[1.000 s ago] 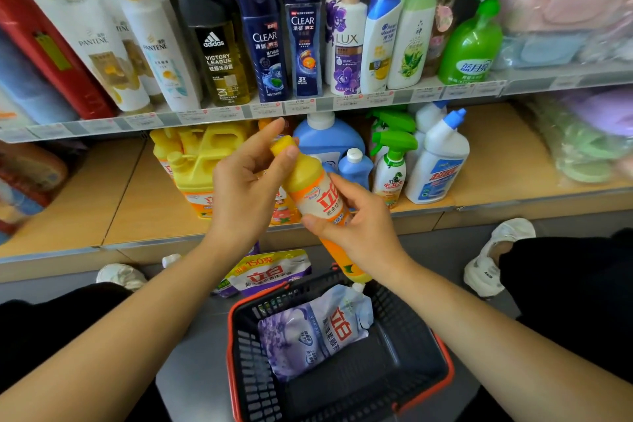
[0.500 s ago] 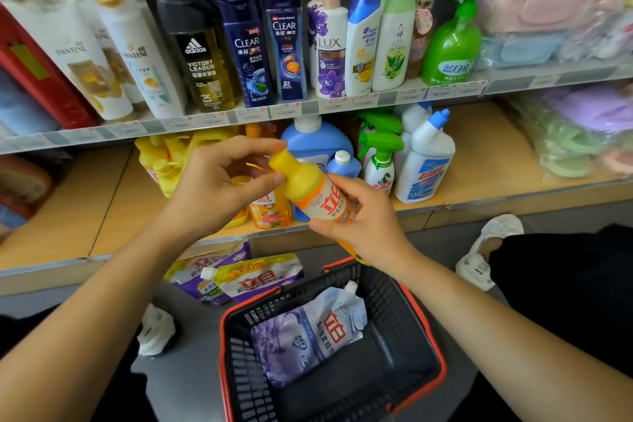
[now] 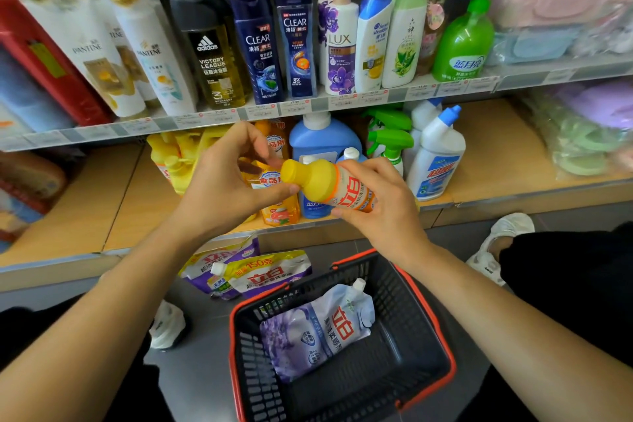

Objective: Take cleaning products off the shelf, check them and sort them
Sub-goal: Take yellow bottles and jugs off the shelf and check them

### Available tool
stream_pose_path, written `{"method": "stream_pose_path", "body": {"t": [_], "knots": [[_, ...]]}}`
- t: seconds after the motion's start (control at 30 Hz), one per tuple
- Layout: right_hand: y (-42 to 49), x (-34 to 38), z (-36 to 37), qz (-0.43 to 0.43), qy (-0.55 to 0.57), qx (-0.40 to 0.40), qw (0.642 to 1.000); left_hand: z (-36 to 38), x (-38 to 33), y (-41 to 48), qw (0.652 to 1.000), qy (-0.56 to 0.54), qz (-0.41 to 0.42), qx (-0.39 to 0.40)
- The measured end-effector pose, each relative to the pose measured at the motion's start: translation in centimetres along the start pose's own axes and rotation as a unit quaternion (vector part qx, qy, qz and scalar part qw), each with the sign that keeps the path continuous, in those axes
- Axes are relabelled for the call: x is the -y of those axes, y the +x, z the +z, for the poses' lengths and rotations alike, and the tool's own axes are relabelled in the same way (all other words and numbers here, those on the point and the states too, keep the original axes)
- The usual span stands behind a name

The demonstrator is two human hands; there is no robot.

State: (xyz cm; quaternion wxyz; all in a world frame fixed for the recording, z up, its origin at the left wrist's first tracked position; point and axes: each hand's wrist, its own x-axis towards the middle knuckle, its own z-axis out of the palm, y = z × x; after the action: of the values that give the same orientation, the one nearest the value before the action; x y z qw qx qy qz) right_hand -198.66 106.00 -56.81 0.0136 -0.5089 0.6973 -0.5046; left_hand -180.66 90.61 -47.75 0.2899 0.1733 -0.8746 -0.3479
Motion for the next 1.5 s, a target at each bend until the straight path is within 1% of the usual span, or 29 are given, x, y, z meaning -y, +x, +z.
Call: {"method": "stream_pose_path", "body": {"t": [0.07, 0.17, 0.33, 0.5, 0.6, 0.73, 0.8, 0.87, 0.97, 1.07, 1.13, 1.2, 1.27, 1.33, 1.37, 1.43, 1.5], "knots": [[0.0, 0.0, 0.0, -0.003, 0.004, 0.000, 1.000, -0.1, -0.1, -0.1, 0.999, -0.007, 0.028, 0.017], [-0.1, 0.0, 0.0, 0.000, 0.018, 0.007, 1.000, -0.1, -0.1, -0.2, 0.997, 0.014, 0.071, 0.033], [-0.1, 0.1, 0.0, 0.001, 0.023, 0.009, 1.000, -0.2, 0.4, -0.1, 0.995, 0.046, 0.093, 0.005], [-0.2, 0.0, 0.1, 0.000, 0.035, 0.014, 0.999, -0.1, 0.6, -0.2, 0.993, 0.048, 0.106, 0.036], [-0.1, -0.2, 0.1, -0.003, 0.039, 0.020, 0.999, -0.1, 0.8, -0.2, 0.992, 0.059, 0.110, 0.028], [-0.1, -0.1, 0.0, 0.029, 0.071, 0.040, 0.996, 0.2, 1.0, -0.1, 0.994, 0.055, 0.090, 0.005], [0.0, 0.1, -0.1, 0.054, 0.105, 0.059, 0.991, 0.4, 1.1, -0.2, 0.997, 0.026, 0.076, 0.009], [0.1, 0.1, -0.2, 0.092, 0.139, 0.085, 0.982, 0.8, 1.2, -0.3, 0.999, -0.014, 0.044, 0.000], [0.0, 0.2, 0.0, 0.162, 0.196, 0.123, 0.959, 1.5, 1.6, -0.4, 0.998, -0.057, -0.017, -0.016], [-0.2, 0.8, 0.4, 0.219, 0.305, 0.129, 0.918, 2.2, 2.0, -0.6, 0.992, -0.104, -0.066, -0.015], [-0.1, 1.0, 0.5, 0.248, 0.340, 0.125, 0.898, 2.6, 2.2, -0.8, 0.987, -0.137, -0.084, 0.005], [0.0, 1.0, 0.3, 0.264, 0.342, 0.128, 0.893, 3.1, 2.3, -1.1, 0.981, -0.168, -0.094, 0.034], [0.1, 1.0, 0.1, 0.281, 0.343, 0.124, 0.888, 3.5, 2.6, -1.5, 0.978, -0.171, -0.104, 0.054], [0.3, 1.1, 0.0, 0.298, 0.353, 0.108, 0.880, 4.0, 3.1, -1.9, 0.978, -0.149, -0.125, 0.076], [0.4, 1.1, -0.1, 0.306, 0.364, 0.098, 0.874, 4.3, 3.3, -2.2, 0.978, -0.128, -0.134, 0.097], [0.7, 1.3, -0.4, 0.318, 0.394, 0.076, 0.859, 5.0, 3.7, -2.9, 0.972, -0.088, -0.145, 0.163], [1.0, 1.4, -0.7, 0.331, 0.442, 0.053, 0.832, 5.8, 3.7, -3.7, 0.955, -0.087, -0.160, 0.233]]}}
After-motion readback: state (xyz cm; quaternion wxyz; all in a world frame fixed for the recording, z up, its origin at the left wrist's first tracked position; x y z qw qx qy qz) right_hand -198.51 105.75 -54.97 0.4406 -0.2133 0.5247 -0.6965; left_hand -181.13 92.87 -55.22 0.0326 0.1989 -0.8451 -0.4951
